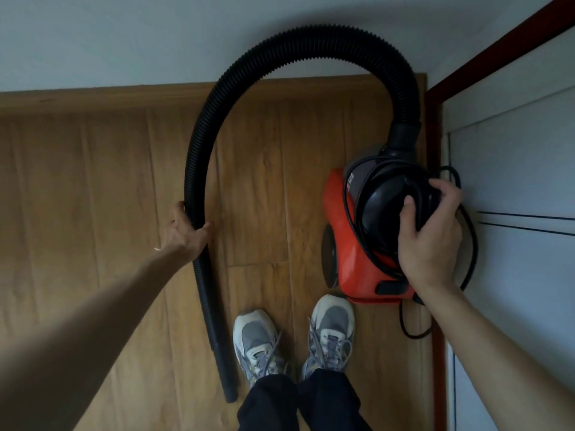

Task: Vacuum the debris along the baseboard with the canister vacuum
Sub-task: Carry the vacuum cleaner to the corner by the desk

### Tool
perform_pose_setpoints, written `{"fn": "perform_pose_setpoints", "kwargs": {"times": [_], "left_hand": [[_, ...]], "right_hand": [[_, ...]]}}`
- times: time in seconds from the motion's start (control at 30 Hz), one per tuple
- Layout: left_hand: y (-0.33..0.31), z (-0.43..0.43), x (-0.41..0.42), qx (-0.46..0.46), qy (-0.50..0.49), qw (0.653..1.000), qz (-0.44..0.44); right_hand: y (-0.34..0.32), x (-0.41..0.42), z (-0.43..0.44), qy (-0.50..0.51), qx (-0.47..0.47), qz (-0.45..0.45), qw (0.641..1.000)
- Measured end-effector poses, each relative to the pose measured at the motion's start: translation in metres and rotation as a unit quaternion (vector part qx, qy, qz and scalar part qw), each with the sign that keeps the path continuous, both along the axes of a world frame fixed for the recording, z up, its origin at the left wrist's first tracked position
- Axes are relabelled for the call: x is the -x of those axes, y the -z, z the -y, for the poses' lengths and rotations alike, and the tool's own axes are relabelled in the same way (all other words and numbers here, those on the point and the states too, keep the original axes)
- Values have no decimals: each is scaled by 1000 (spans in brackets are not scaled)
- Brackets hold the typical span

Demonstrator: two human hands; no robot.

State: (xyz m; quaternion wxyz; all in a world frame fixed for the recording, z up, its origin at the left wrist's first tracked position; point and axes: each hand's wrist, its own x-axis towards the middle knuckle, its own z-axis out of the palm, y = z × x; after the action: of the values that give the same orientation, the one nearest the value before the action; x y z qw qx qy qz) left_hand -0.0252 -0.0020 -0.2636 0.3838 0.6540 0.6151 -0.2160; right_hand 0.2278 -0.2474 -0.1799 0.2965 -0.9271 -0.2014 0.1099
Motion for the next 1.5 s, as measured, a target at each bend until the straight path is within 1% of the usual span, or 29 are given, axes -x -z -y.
{"fn": "perform_pose_setpoints", "kwargs": {"times": [0.1, 0.23, 0.33, 0.53, 0.63, 0.73, 0.93, 1.13, 1.3, 1.5], "left_hand": [[9, 1, -2, -2, -23, 1000, 10], [13, 1, -5, -14, -39, 999, 2], [13, 0, -3, -4, -57, 998, 10], [7, 16, 0, 2, -128, 989, 78], [-1, 24, 0, -19, -134, 984, 113], [-14, 31, -1, -47, -134, 982, 121], [-51, 42, 12, -69, -119, 982, 128], [-104, 41, 27, -124, -90, 981, 117], [-160, 30, 46, -138, -118, 976, 123], [-222, 28, 84, -174, -122, 970, 119]], "right_hand": [[0, -1, 0, -3, -5, 4, 1000], [0, 0, -1, 23, -22, 10, 999], [2, 0, -2, 28, -23, 7, 999], [0, -2, -2, 16, -17, 0, 1000], [-2, -1, -1, 24, -34, -19, 999], [-3, -1, -3, 38, -31, -41, 998], [-23, 9, -10, 51, 1, -65, 997], [-74, 36, -11, 19, 30, -64, 997], [-124, 58, -18, -24, 29, -68, 997], [-188, 80, -41, -61, -4, -61, 996]]}}
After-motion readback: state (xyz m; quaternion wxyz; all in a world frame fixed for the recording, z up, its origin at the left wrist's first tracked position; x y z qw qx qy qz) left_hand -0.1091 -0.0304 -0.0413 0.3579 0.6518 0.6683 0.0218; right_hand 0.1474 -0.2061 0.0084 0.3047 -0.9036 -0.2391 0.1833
